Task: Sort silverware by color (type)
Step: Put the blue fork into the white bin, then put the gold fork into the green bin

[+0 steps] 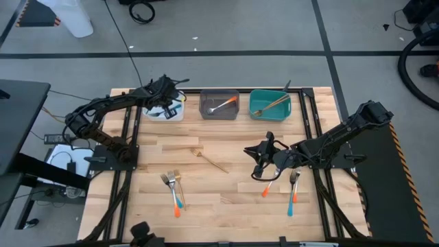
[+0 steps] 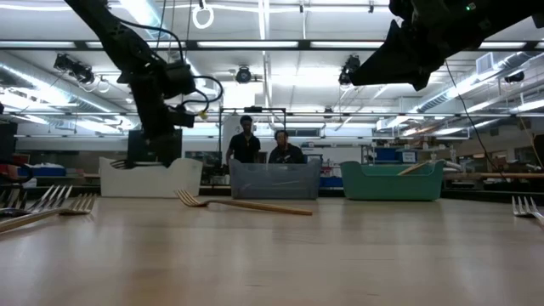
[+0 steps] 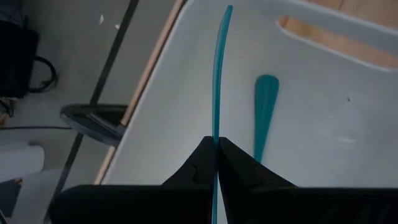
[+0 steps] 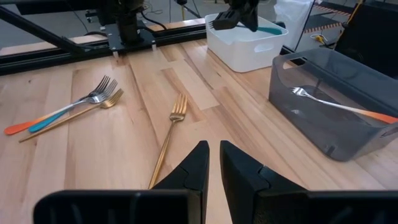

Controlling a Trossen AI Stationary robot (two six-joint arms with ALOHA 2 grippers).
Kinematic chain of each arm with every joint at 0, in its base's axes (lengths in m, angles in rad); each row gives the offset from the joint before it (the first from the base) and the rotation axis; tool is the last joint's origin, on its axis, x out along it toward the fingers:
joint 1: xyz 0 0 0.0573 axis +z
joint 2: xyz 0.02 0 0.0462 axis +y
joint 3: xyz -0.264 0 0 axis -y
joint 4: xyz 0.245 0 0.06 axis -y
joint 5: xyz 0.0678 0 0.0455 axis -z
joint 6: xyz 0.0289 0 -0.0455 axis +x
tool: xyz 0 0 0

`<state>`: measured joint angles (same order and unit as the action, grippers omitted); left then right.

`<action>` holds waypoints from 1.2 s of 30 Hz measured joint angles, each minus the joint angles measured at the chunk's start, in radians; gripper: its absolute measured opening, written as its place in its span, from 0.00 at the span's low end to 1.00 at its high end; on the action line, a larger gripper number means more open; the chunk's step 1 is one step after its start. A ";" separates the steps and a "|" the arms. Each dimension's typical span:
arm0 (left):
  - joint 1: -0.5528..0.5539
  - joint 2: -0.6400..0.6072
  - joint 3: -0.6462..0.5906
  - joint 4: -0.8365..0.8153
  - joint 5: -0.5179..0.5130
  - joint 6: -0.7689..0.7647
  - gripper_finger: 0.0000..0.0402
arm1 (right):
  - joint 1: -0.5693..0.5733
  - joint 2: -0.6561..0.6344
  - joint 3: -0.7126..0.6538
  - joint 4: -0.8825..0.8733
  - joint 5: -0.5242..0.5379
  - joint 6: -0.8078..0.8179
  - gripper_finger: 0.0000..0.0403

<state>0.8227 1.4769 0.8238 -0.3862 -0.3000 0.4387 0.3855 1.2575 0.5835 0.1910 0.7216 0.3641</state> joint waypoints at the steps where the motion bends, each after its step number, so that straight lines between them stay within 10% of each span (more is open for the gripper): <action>1: 0.000 0.000 0.000 -0.008 0.000 -0.008 0.04 | 0.000 0.000 0.000 0.000 0.000 0.000 0.12; 36: -0.051 -0.035 0.069 -0.211 0.001 -0.069 0.20 | -0.023 0.000 0.000 0.002 0.003 -0.050 0.12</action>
<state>0.7715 1.4420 0.8931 -0.5970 -0.2993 0.3700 0.3622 1.2575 0.5835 0.1928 0.7246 0.3141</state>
